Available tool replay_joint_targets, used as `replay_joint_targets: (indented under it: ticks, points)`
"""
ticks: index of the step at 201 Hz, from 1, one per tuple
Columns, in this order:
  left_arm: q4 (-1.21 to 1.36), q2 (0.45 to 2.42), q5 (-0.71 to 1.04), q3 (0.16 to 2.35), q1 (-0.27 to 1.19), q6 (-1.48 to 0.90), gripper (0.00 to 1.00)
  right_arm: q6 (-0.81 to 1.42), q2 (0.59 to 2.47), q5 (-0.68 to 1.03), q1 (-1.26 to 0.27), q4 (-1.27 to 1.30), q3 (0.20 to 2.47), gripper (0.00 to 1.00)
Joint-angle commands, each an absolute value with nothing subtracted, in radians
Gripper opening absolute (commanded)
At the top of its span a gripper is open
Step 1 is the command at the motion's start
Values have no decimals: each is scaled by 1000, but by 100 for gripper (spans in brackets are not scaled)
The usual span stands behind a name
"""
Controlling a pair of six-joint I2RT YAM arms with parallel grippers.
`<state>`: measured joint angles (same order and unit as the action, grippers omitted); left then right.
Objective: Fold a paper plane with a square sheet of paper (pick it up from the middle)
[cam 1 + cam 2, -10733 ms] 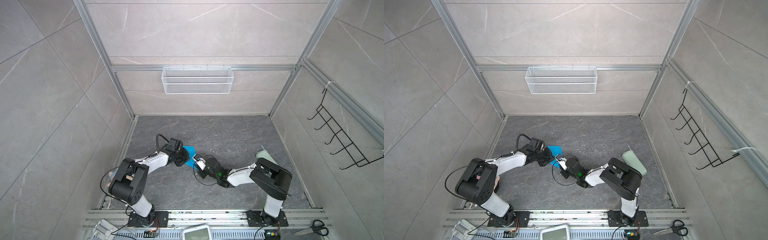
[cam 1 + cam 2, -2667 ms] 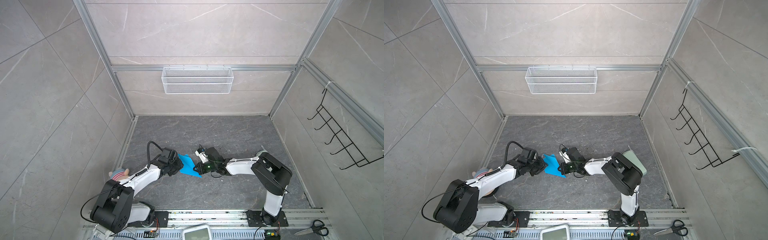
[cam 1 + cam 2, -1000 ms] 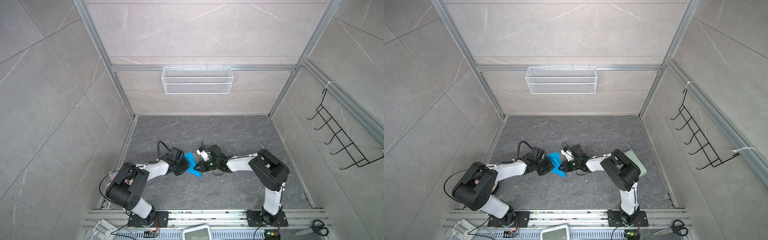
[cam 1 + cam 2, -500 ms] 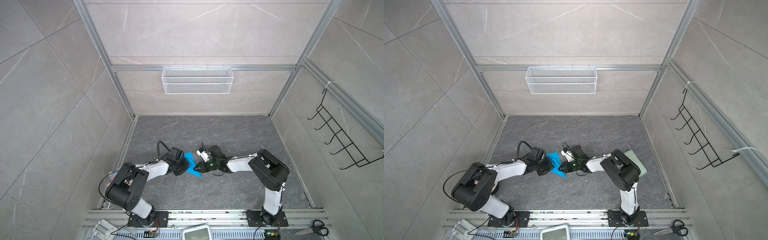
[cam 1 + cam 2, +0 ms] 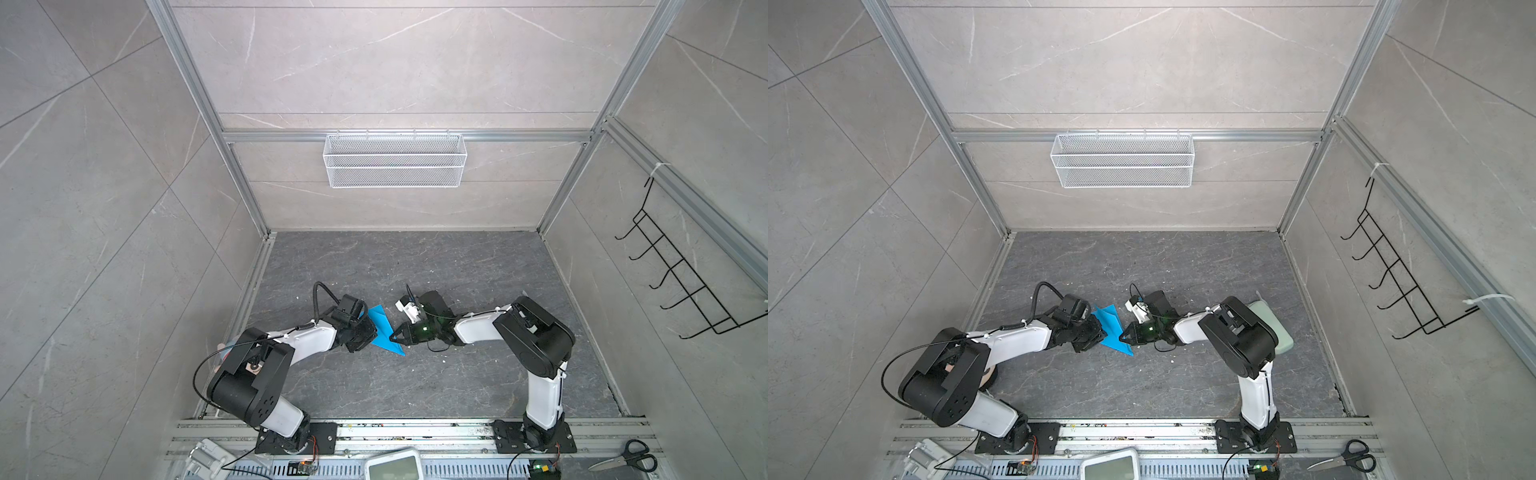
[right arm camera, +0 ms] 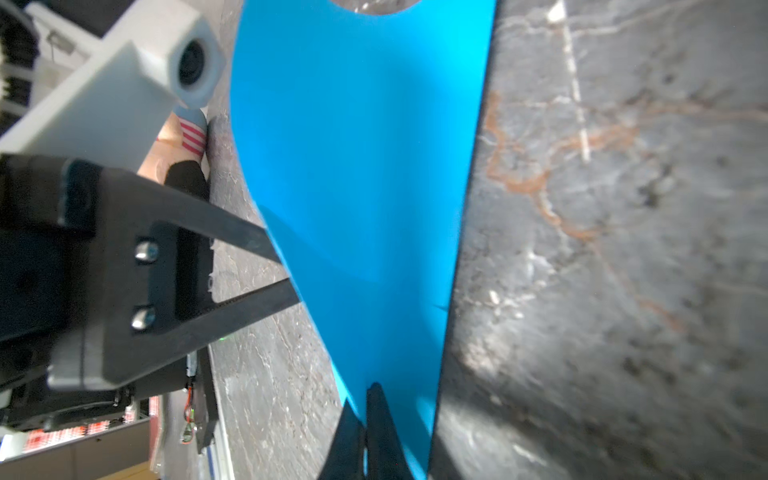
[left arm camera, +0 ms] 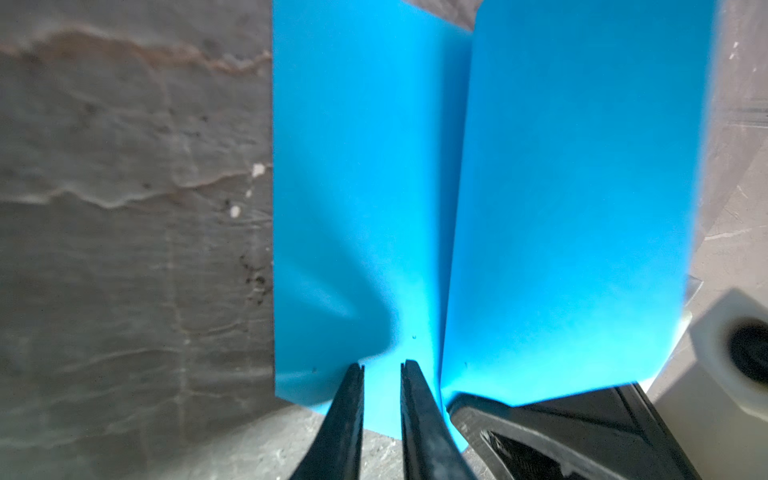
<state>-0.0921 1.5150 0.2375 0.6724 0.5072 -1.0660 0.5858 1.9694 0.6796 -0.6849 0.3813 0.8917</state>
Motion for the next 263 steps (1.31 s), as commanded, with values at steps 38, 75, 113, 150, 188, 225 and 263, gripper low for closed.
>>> replay_joint_targets:
  ticks: [38,75,113,150,188,225,263]
  points:
    - [10,1446,308,708,509,-983,29,635,2009,736,-663,407,892,6]
    - [99,1510,383,725,512,-997,28,649,2028,751,-656,403,898,7]
    - [119,1550,395,740,511,-1003,26,664,2036,775,-646,402,908,9]
    - [80,1579,369,763,512,-1009,23,659,2042,784,-641,397,912,13]
    - [50,1606,333,784,511,-1026,19,632,2052,782,-641,372,920,16]
    - [8,1634,308,805,511,-1029,17,574,2044,779,-640,343,922,21]
    - [-7,1656,298,816,512,-1030,16,544,2009,796,-641,374,911,27]
